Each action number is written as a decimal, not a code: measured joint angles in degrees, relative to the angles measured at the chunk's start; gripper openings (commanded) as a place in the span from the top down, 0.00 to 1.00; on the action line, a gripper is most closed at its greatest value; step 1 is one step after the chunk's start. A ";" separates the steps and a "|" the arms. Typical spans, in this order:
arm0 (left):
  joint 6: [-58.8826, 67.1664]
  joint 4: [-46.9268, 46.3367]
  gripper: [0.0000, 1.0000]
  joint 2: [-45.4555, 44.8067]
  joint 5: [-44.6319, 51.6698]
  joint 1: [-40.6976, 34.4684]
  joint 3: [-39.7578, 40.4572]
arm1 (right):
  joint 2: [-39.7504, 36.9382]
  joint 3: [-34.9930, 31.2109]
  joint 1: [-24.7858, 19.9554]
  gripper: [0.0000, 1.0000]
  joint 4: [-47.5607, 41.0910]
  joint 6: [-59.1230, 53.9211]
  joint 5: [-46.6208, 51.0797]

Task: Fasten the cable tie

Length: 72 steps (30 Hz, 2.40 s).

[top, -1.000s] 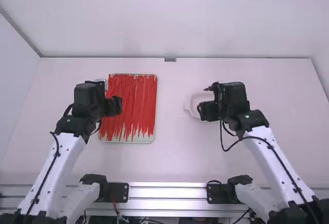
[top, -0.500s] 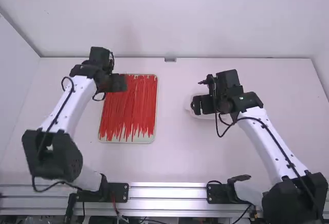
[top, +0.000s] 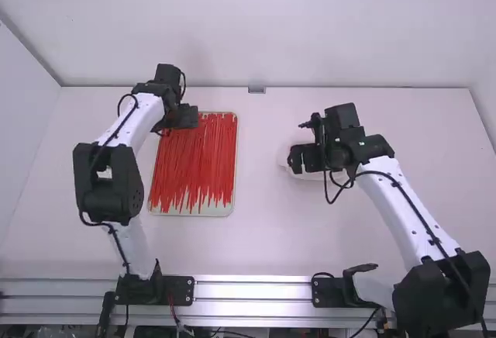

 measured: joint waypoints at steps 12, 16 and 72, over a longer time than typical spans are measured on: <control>0.00 8.57 0.11 7.39 -0.55 -0.02 0.00 | 0.00 0.04 -0.17 0.00 0.00 -0.04 -0.04; -0.02 10.80 0.18 9.66 -2.03 0.00 0.00 | 0.00 0.04 -0.76 0.00 0.00 -0.02 -0.02; -0.04 22.27 0.81 14.01 -5.31 1.51 -3.34 | 0.00 0.11 -1.01 0.00 0.02 0.68 -0.02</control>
